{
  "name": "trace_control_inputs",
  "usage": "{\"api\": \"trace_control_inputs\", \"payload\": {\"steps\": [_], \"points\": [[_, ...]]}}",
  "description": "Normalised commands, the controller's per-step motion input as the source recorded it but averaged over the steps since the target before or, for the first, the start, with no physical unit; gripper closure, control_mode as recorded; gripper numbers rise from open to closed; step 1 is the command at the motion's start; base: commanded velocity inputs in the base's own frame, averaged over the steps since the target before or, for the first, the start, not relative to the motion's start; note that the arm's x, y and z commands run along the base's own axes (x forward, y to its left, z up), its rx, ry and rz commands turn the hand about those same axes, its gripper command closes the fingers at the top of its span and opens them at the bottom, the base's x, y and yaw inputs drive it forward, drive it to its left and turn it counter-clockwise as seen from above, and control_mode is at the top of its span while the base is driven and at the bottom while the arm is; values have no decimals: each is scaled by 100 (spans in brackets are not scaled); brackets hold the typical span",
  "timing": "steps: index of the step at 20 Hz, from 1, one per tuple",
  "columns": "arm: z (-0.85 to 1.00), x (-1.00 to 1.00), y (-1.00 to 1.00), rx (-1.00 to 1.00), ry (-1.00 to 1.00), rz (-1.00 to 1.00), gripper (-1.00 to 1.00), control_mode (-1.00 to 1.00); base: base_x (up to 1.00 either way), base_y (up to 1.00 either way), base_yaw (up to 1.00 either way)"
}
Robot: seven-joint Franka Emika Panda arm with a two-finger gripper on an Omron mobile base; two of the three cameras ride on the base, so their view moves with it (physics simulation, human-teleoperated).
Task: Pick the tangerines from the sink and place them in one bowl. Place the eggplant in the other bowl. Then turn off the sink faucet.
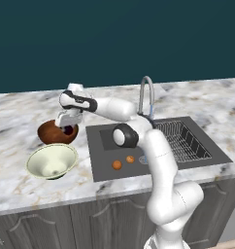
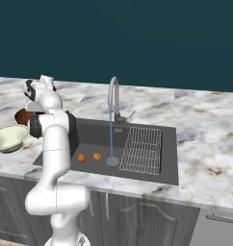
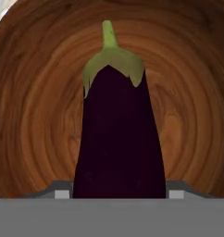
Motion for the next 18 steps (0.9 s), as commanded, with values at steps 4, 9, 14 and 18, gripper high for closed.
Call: {"api": "trace_control_inputs", "payload": {"steps": [4, 9, 14, 18], "points": [[-31, 0, 0, 0, 3, 0, 100, -100, 0, 0, 0], [-9, 0, 2, 0, 0, 0, -100, -100, 0, 0, 0], [16, -32, -1, 1, -8, 0, -100, -100, 0, 0, 0], [21, -57, -18, 10, -15, 0, -100, -100, 0, 0, 0]]}}
